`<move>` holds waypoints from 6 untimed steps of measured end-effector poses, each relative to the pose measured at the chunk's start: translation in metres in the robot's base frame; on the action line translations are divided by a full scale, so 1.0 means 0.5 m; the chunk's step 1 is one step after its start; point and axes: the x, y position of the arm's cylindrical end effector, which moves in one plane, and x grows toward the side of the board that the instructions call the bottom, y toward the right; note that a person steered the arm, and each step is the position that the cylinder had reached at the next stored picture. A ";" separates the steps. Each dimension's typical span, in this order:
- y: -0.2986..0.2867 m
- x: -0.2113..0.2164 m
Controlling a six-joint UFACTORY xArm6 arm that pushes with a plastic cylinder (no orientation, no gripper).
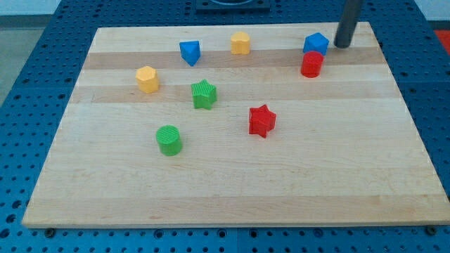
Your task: Slide the blue cube to the right of the yellow heart
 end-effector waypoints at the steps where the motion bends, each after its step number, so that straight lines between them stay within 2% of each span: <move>1: 0.001 0.039; 2: -0.113 0.018; 3: -0.174 0.029; 4: -0.107 -0.032; 5: -0.112 -0.148; 6: -0.282 -0.147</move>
